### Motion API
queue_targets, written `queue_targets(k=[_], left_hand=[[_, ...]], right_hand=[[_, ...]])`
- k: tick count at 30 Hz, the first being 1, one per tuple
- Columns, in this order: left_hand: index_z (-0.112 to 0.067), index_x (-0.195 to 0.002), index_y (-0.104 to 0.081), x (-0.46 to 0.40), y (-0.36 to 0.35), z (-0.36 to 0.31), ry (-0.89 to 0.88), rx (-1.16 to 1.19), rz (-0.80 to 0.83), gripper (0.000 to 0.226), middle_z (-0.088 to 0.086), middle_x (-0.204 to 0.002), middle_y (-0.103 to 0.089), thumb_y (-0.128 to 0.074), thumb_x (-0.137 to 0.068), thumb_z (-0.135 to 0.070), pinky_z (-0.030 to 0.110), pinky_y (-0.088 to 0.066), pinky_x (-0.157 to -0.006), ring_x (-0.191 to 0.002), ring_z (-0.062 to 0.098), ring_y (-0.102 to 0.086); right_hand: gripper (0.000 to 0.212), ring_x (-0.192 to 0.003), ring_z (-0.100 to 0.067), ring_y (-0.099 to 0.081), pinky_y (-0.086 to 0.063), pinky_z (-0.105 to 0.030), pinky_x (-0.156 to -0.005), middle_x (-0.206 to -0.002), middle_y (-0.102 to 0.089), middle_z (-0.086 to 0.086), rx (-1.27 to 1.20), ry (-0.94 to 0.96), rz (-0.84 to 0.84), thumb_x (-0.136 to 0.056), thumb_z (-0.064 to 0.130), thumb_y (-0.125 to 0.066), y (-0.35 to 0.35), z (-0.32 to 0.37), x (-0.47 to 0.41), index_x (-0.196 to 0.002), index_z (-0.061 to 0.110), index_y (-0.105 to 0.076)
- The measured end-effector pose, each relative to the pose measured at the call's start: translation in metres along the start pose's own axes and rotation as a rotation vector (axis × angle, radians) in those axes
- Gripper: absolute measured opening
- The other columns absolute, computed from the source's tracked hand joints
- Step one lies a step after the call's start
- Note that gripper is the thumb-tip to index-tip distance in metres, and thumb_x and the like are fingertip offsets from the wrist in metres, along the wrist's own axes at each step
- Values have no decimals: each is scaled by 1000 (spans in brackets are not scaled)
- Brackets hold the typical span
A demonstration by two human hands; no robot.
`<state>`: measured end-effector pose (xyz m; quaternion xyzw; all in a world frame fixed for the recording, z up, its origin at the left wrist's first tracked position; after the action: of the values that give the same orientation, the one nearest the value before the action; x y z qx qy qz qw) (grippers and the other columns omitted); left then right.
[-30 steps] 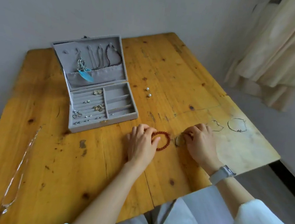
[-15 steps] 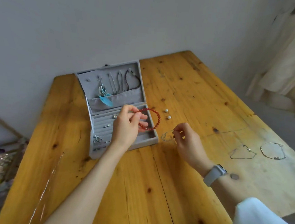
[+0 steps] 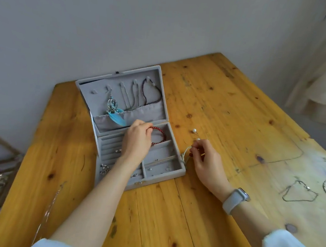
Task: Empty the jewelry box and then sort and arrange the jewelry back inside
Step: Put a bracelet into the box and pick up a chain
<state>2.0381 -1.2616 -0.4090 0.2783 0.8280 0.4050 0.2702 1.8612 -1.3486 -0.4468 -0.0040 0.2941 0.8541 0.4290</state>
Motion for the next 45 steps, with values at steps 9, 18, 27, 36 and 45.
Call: queue_targets(k=[9,18,27,36,45], left_hand=[[-13,-126,-54,20,-2,3,-133,-228,-14,35,4,-125,-56,-50,-92,-19,39,-31,-97,-118,22,-48],[-21,-129,-51,38,-1,2,-253,-318,138,36,-5,-138,-47,-41,-95,-29,36,-13,-107,-130,11,-35],[-14,-137,-41,90,-3,12,-159,-376,64,68,4,-147,-35,-10,-87,-47,45,-11,-111,-137,19,-28],[-11,-125,-55,92,-2,14,-124,-388,-7,55,9,-133,-53,-25,-87,-38,50,-28,-105,-125,23,-46],[-15,-131,-48,92,-6,16,-114,-418,33,60,3,-143,-42,-18,-86,-40,50,-19,-108,-133,22,-34]], right_hand=[[12,-76,-12,-54,-41,-12,-64,-84,-56,4,31,4,4,-92,8,-48,-1,0,0,-90,20,-46],[8,-80,-12,-56,-45,-17,-70,-85,-59,6,-87,-61,-16,-91,12,-50,1,10,-14,-89,18,-56],[10,-85,-20,-57,-45,-28,-78,-89,-63,-5,6,-44,71,-87,12,-55,-53,64,-68,-93,8,-62],[27,-95,-29,-45,-37,-36,-73,-103,-63,-11,637,173,55,-93,23,-46,-67,66,-66,-100,5,-64],[44,-107,-29,-35,-30,-41,-85,-118,-44,-9,784,208,231,-97,36,-27,-73,58,-58,-108,12,-62]])
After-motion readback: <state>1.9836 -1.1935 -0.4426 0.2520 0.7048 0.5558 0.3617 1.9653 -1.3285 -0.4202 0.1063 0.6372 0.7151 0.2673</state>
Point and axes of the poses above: each hand's wrist, its own x-axis away from the middle knuckle, its own y-axis out of the back of the hand, z = x × y, the point moved 7 cm from there along -x, towards the middle knuckle
